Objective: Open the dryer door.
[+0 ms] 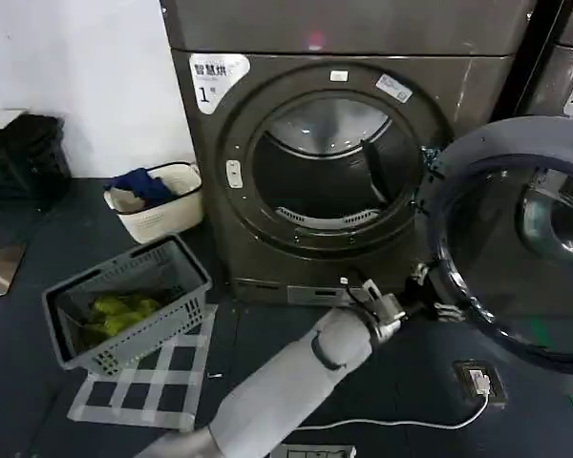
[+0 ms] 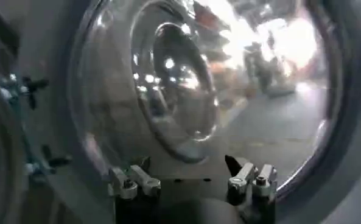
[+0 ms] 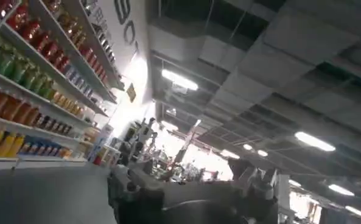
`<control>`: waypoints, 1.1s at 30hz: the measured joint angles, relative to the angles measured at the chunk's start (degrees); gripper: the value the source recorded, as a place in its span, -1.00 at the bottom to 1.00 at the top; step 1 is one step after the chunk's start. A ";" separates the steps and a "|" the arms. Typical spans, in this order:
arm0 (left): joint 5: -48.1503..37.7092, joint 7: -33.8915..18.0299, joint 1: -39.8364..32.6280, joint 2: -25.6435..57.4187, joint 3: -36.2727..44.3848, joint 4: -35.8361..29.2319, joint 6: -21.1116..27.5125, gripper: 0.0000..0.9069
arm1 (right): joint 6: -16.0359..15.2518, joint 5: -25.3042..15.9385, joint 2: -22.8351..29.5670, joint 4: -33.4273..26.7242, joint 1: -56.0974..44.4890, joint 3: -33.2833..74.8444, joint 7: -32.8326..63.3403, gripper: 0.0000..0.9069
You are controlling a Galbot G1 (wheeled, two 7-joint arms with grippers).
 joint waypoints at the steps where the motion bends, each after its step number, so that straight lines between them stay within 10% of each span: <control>1: 0.00 0.00 -0.09 0.00 -0.02 0.42 0.15 1.00 | 0.03 0.04 0.00 0.02 0.02 -0.04 0.00 1.00; 10: -1.23 1.71 1.10 0.00 -0.59 -0.79 5.72 1.00 | 1.12 2.35 -0.07 0.10 0.61 -0.89 -0.36 1.00; 20: -8.83 1.49 5.89 0.24 -0.97 -19.77 17.92 1.00 | 2.50 3.05 -0.38 -0.16 0.65 -2.36 -0.79 1.00; 33: -21.70 -11.56 15.98 32.45 -7.56 -47.89 27.58 1.00 | 2.64 2.62 -1.40 -1.02 1.68 -5.49 -0.95 1.00</control>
